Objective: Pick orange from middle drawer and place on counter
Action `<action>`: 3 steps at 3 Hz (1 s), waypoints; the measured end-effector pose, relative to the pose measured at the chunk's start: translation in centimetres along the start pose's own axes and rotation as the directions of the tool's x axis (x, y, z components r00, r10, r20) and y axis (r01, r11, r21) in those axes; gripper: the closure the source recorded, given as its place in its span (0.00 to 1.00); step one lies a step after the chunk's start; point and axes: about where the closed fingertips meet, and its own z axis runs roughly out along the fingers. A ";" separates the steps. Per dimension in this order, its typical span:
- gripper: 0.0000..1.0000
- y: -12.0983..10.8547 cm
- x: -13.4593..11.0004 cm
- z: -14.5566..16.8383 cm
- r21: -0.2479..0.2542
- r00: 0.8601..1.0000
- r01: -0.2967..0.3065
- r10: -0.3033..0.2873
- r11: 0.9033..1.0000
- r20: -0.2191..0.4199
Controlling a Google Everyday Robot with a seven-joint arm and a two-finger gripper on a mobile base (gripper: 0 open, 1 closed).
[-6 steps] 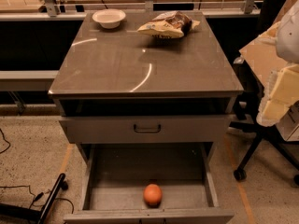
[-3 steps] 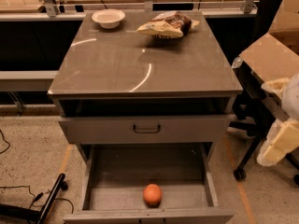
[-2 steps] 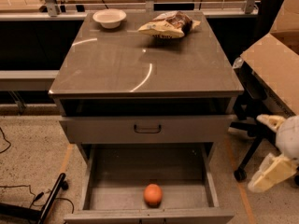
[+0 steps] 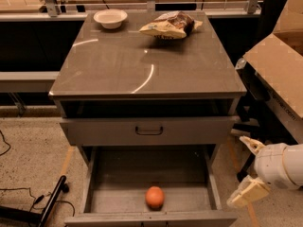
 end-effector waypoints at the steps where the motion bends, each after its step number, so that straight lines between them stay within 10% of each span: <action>1: 0.00 -0.1 -0.2 -0.1 0.007 1.000 0.004 -0.004 1.000 -0.002; 3: 0.00 0.1 0.1 2.1 0.037 1.000 0.013 -0.013 0.999 0.012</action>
Offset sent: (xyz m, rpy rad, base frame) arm 0.0109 0.0063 -0.0172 -0.0101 -0.0502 -0.0423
